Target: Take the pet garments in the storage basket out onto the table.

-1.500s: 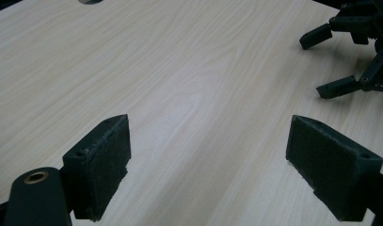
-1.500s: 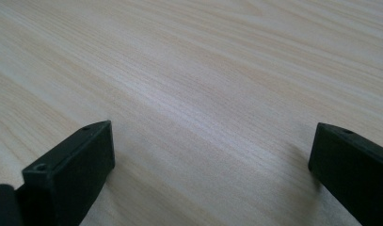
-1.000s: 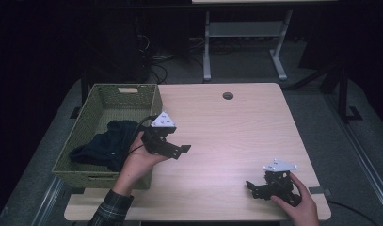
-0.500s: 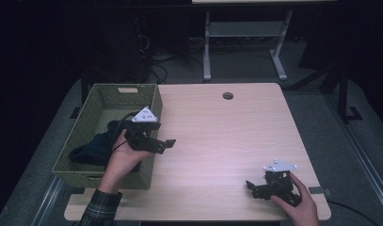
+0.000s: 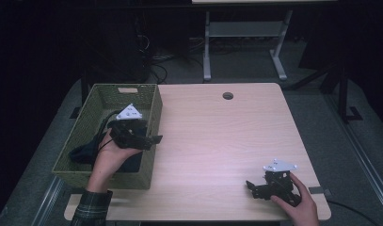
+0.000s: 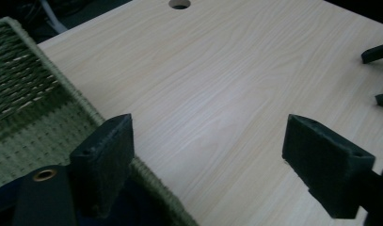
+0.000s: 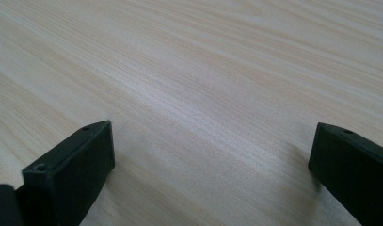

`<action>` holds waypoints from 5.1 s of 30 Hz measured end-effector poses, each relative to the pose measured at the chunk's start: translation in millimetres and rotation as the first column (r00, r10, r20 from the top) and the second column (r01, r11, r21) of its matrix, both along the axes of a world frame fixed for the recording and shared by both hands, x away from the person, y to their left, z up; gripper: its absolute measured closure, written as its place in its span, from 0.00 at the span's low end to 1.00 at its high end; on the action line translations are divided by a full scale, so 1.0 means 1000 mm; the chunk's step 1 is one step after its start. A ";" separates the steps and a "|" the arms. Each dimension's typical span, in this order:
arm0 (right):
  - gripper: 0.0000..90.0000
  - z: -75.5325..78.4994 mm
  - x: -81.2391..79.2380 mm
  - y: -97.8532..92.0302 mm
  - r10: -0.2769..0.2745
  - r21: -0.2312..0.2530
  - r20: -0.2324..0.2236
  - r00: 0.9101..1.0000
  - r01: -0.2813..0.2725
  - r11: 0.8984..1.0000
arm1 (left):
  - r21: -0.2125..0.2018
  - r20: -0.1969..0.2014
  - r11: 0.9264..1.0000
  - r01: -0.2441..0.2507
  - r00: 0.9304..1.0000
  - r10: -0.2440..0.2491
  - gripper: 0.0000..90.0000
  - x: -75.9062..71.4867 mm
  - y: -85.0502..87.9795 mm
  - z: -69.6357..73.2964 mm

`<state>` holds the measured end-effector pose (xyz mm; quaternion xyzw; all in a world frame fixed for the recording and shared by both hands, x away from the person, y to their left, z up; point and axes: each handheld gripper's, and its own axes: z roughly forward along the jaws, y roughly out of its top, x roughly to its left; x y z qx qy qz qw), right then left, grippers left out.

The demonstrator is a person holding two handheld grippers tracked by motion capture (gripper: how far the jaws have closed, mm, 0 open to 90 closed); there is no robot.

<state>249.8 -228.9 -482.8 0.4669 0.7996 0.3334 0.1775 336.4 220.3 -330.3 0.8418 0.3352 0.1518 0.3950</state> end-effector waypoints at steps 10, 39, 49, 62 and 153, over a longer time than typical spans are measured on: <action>0.00 0.000 0.000 0.000 0.000 0.000 0.000 1.000 0.000 1.000 | 0.024 -0.019 0.999 -0.036 0.999 0.036 0.21 0.003 0.021 -0.002; 0.00 0.000 0.000 0.000 -0.001 0.001 -0.001 1.000 0.001 1.000 | 0.153 -0.078 0.970 -0.187 0.977 0.200 0.22 0.013 0.087 -0.020; 0.00 0.000 0.000 0.000 -0.001 0.000 -0.001 1.000 0.001 1.000 | 0.198 -0.130 0.958 -0.206 0.964 0.234 0.22 0.021 0.100 -0.039; 0.00 0.000 0.000 0.000 -0.002 0.001 -0.001 1.000 0.002 1.000 | 0.266 -0.219 0.950 -0.163 0.950 0.224 0.33 0.029 0.104 -0.061; 0.00 0.000 0.000 0.000 -0.001 0.003 -0.001 1.000 0.001 1.000 | -0.346 0.107 0.931 0.120 0.990 -0.088 0.94 0.020 0.036 0.097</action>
